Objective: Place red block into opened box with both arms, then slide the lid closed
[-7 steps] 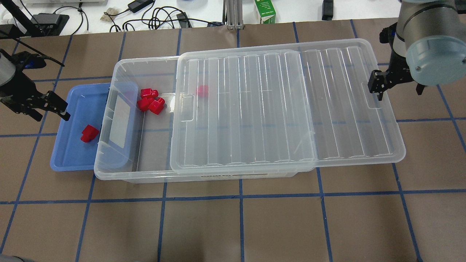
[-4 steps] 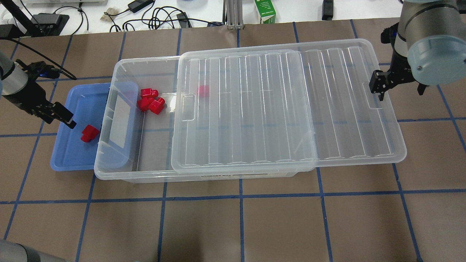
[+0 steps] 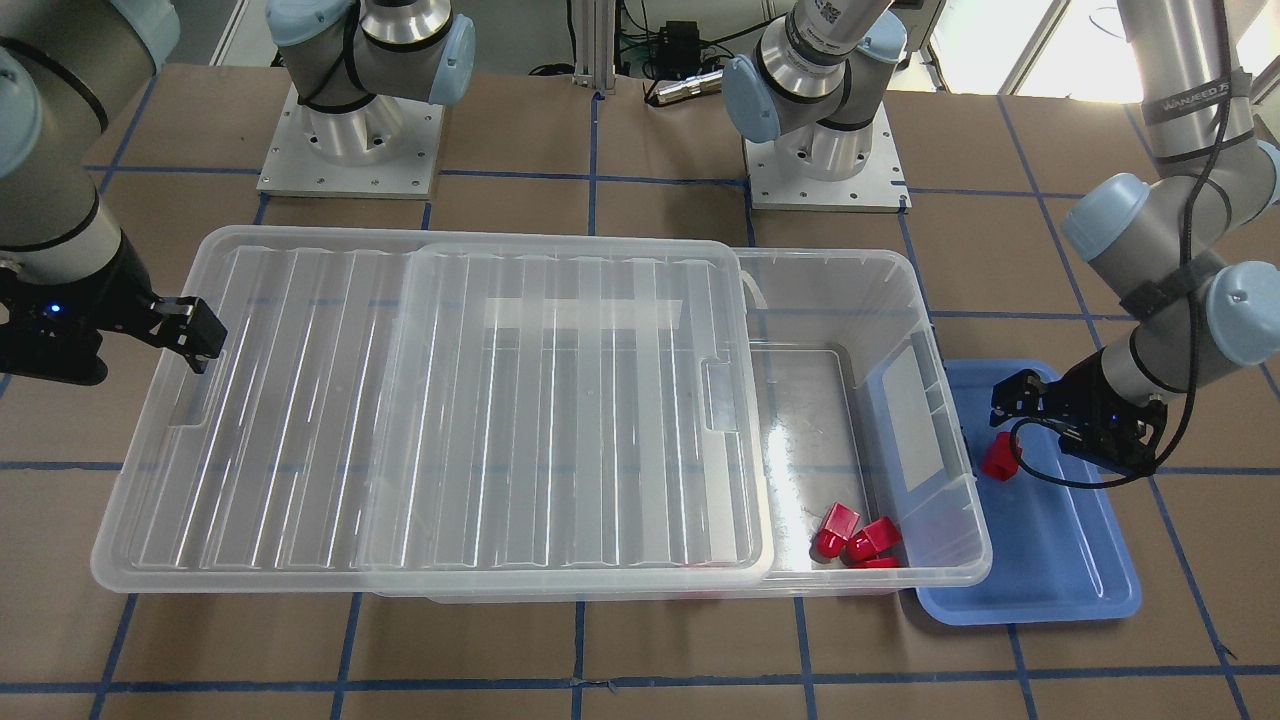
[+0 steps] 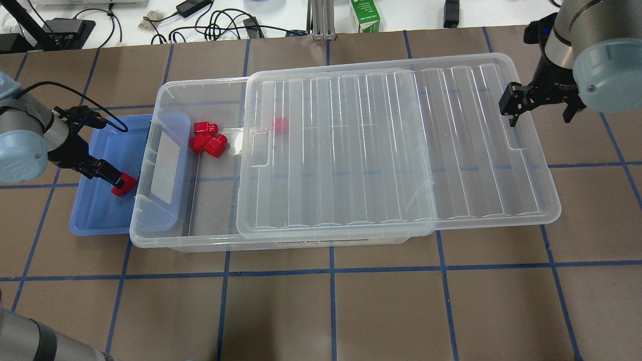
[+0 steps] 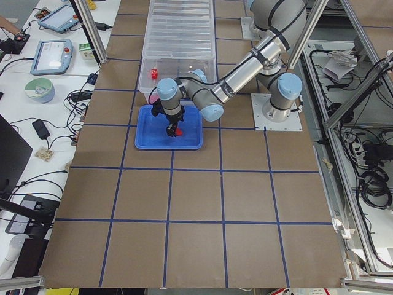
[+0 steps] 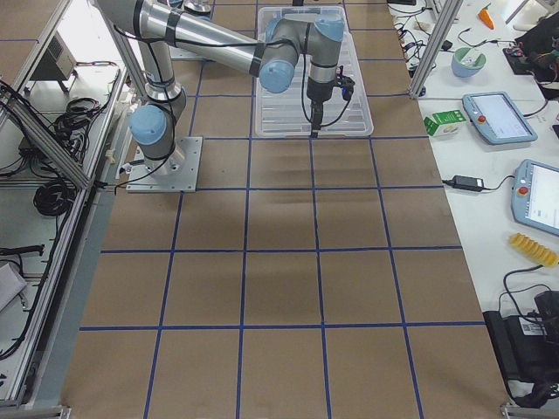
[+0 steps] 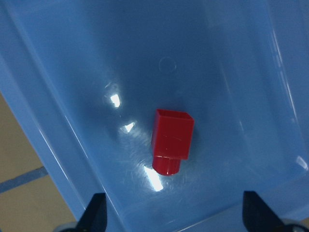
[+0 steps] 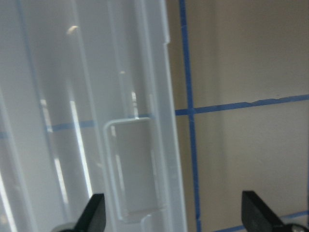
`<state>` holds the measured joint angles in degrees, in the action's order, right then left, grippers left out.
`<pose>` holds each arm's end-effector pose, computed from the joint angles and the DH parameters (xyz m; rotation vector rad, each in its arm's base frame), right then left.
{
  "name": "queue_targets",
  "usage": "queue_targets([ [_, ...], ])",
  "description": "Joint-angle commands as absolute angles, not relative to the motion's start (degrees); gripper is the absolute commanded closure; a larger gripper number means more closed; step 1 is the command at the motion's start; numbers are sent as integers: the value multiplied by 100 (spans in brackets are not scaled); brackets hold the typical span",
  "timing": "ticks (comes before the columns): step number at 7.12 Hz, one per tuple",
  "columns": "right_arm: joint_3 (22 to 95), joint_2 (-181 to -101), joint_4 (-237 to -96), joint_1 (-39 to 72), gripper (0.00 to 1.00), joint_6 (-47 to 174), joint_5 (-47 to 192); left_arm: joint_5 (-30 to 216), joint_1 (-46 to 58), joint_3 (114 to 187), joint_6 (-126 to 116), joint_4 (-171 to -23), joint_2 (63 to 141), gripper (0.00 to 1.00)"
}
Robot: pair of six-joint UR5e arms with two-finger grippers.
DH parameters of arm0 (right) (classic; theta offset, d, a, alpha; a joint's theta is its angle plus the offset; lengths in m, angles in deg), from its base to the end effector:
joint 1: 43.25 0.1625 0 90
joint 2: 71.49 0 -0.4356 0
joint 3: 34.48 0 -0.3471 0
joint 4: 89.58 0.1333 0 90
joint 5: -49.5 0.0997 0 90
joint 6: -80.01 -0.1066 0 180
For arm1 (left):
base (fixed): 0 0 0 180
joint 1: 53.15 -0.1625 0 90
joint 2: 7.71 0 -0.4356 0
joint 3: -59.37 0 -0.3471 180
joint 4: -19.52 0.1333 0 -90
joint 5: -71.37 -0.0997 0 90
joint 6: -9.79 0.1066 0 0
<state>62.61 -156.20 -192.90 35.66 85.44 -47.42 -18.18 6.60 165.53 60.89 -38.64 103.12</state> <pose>0.0258 -0.4948 0.4177 -0.1506 -3.0160 -0.0017 0.1470 -0.5184 0.2457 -0.5560 -3.0249 -0.0970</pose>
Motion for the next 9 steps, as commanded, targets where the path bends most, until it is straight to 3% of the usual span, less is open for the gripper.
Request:
queue_targets([
  [1,5853,-16225,-18532,4004,0,7855,-3858,-1610,671,16711,5981,-3202,10627,8],
  [2,5581,-16280,-18477,4442,0,7347,-3779,-1643,679,16730,5867,-3059,10715,24],
  [4,5490,-16175,-18459,4824,0,6946,-3830,-1643,706,16695,5795,-3049,10699,92],
  [5,5473,-16158,-18485,4834,0,6929,-3804,-1643,715,16686,5778,-3031,10672,100],
  [6,5455,-16149,-18450,4834,0,6955,-3813,-1643,723,16625,5786,-3118,10498,100],
  [7,5464,-16149,-18450,4834,0,7008,-3822,-1652,750,16268,5787,-3693,10305,100],
  [9,5464,-16157,-18450,4825,0,7008,-3822,-1617,793,14925,5412,-6193,9761,100],
])
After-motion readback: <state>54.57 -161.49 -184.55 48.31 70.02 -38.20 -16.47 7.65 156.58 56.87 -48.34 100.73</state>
